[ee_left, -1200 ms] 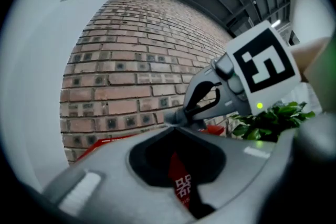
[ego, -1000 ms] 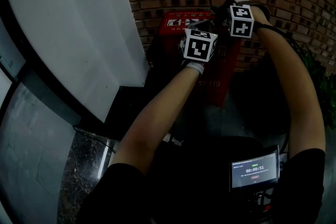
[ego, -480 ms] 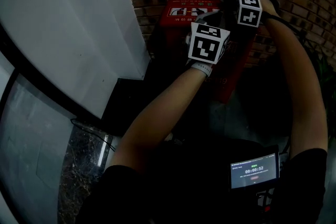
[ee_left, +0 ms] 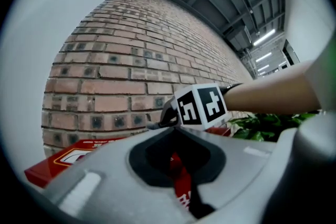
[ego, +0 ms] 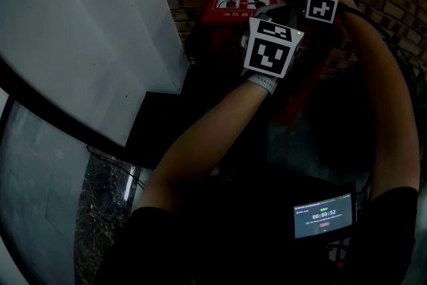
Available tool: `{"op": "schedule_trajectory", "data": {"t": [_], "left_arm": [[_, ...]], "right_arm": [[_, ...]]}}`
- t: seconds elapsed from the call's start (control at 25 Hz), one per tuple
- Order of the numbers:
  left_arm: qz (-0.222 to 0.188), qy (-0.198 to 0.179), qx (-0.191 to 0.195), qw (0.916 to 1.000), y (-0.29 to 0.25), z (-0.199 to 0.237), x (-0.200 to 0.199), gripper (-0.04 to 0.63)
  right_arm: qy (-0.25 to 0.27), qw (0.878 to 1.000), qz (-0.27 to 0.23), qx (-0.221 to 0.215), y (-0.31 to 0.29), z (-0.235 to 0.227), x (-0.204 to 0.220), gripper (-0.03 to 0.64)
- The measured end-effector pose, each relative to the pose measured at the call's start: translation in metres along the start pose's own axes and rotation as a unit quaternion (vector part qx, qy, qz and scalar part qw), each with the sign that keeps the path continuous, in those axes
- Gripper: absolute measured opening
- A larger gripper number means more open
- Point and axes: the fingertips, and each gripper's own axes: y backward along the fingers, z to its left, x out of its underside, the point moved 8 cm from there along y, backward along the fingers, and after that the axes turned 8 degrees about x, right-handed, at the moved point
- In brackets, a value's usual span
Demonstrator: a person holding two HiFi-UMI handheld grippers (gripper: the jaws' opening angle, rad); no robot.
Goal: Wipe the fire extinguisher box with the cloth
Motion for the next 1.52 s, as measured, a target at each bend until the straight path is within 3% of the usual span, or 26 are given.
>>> {"op": "schedule_trajectory", "data": {"t": [0.56,1.32,1.52], "left_arm": [[0.025,-0.011,-0.015,0.9995,0.004,0.001,0.009,0.0],[0.026,-0.011,-0.017,0.9995,0.049,-0.038,-0.023,0.0],[0.027,-0.006,-0.007,0.9996,0.044,-0.044,-0.026,0.0]], "right_arm": [[-0.003,0.999,-0.036,-0.019,0.058,0.024,-0.018,0.032],[0.02,0.996,-0.049,-0.076,0.151,0.055,-0.031,0.034],[-0.016,0.994,-0.063,-0.092,0.163,0.047,-0.023,0.034]]}}
